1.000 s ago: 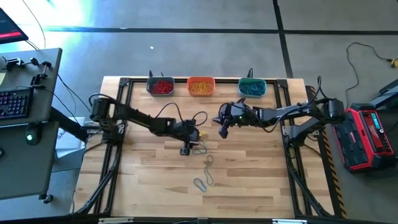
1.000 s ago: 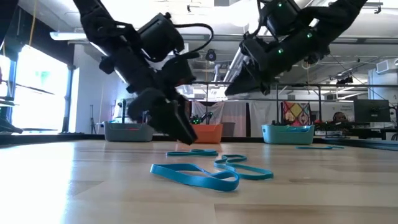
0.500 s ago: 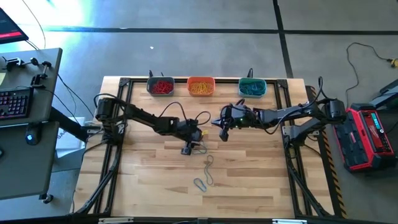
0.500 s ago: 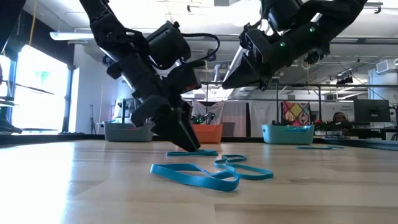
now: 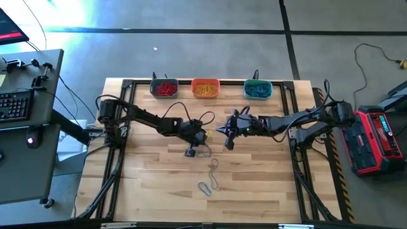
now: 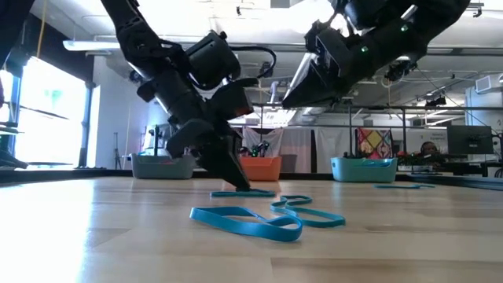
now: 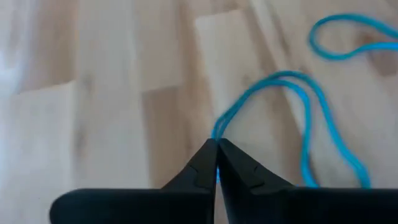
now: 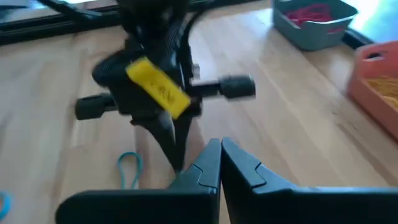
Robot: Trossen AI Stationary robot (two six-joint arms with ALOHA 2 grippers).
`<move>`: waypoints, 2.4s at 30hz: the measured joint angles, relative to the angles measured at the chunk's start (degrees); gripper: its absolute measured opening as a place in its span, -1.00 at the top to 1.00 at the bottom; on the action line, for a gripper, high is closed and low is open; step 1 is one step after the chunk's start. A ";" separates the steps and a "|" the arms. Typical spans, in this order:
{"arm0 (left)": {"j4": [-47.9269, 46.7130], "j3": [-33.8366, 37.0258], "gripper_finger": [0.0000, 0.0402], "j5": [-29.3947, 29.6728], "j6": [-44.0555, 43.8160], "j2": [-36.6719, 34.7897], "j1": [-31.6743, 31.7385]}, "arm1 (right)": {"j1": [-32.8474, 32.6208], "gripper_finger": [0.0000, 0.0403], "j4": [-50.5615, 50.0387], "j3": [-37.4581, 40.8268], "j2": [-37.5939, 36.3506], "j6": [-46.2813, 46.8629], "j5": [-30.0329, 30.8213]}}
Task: Sort rubber bands into baskets
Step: Put the blue rubber band into the light blue bin
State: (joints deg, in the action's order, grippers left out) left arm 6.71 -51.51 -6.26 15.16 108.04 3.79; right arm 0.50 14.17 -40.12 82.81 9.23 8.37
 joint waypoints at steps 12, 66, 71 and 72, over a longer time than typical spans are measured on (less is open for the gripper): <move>-0.02 -0.02 1.00 9.27 -0.06 -11.67 0.07 | -7.08 0.75 -3.81 0.07 -0.04 8.77 8.44; 7.20 0.10 1.00 7.82 -5.67 -22.13 -2.89 | -7.35 0.69 8.86 0.11 0.07 -0.74 15.74; 7.22 0.09 1.00 7.80 -5.92 -22.13 -2.91 | -7.24 0.72 9.39 0.11 0.07 -0.75 15.68; 7.22 0.09 1.00 7.80 -5.92 -22.13 -2.91 | -7.22 0.71 9.45 0.11 0.07 -1.07 15.64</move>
State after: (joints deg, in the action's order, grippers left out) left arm 13.93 -51.42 1.54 9.23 85.91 0.89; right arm -6.72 23.62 -40.01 82.87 8.16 24.02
